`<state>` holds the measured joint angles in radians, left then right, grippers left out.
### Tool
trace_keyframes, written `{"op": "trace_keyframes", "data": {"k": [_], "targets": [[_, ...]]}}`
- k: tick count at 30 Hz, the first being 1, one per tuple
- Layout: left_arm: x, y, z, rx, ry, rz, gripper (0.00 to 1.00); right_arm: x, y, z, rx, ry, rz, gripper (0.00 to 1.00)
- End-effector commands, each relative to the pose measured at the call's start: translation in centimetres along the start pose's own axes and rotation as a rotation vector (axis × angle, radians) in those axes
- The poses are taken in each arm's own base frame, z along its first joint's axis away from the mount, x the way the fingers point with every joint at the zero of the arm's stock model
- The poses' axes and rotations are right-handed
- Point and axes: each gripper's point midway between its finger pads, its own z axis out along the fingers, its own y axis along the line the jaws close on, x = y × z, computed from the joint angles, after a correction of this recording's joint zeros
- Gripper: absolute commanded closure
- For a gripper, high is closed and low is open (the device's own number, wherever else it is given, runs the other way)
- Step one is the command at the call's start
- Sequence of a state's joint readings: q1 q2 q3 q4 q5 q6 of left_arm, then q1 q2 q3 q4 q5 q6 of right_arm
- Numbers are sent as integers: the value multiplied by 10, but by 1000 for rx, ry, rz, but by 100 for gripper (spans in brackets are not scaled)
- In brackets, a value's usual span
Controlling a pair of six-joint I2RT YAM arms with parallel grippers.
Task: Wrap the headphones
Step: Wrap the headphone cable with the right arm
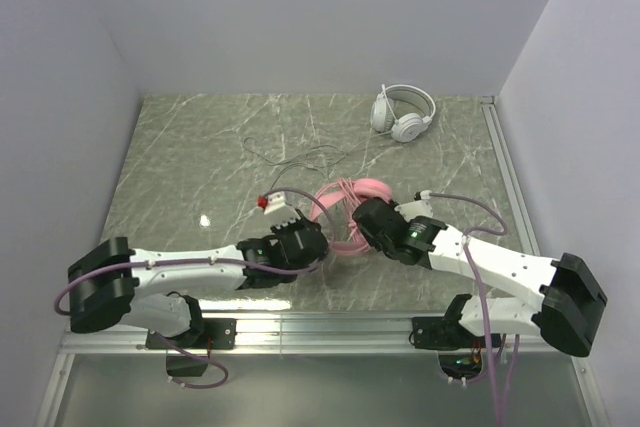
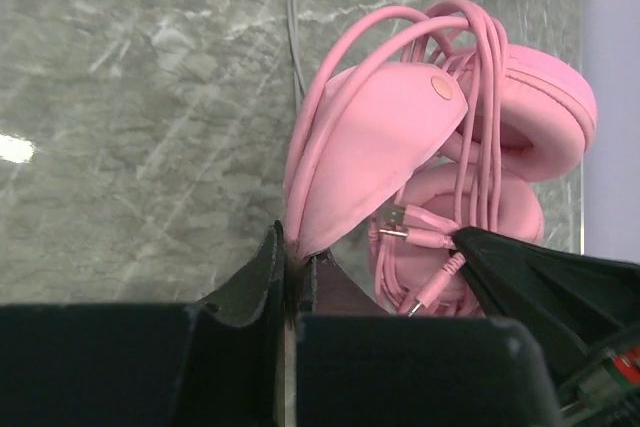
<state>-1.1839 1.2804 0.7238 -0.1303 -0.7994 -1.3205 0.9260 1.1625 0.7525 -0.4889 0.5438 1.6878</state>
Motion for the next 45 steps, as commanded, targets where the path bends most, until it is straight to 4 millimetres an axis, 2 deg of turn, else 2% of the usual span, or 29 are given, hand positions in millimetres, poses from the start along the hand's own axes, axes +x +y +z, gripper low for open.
{"op": "trace_keyframes", "data": {"k": [1, 2, 4, 5, 7, 12, 17, 21, 23, 28, 30, 31, 36, 38, 45], "targets": [[-2, -59, -19, 160, -56, -108, 100, -30, -17, 6, 119, -156, 28, 100], [9, -60, -20, 157, -48, -85, 100, -31, -14, 5, 127, -161, 19, 100], [16, -64, -20, 157, -48, -93, 100, -31, -26, 6, 186, -173, -2, 100], [26, -62, -18, 146, -39, -70, 100, -33, -23, 5, 187, -181, -10, 100], [28, -65, -19, 140, -56, -83, 100, -34, -31, 7, 225, -197, -15, 100], [42, -74, -25, 154, -34, -93, 100, -25, -31, 13, 238, -166, -94, 100], [27, -82, -30, 126, -49, -130, 100, -7, -37, 22, 268, -100, -166, 100], [14, -90, -34, 115, -45, -224, 100, 11, -39, 30, 232, -17, -202, 100], [12, -88, -31, 99, -36, -236, 100, 17, -45, 30, 234, 14, -206, 100], [23, -78, -23, 85, 18, -276, 100, 25, -43, 26, 247, 65, -272, 100], [26, -73, -22, 86, 44, -299, 100, 25, -54, 26, 307, 69, -331, 100], [24, -72, -20, 85, 48, -310, 100, 25, -51, 26, 311, 73, -347, 100], [7, -65, -21, 58, 26, -321, 100, 36, -59, 28, 302, 120, -499, 100], [-3, -69, -21, 53, 5, -323, 100, 37, -66, 26, 321, 111, -522, 100], [-2, -58, -14, 8, -27, -287, 100, 50, -66, 10, 308, 127, -639, 100]]}}
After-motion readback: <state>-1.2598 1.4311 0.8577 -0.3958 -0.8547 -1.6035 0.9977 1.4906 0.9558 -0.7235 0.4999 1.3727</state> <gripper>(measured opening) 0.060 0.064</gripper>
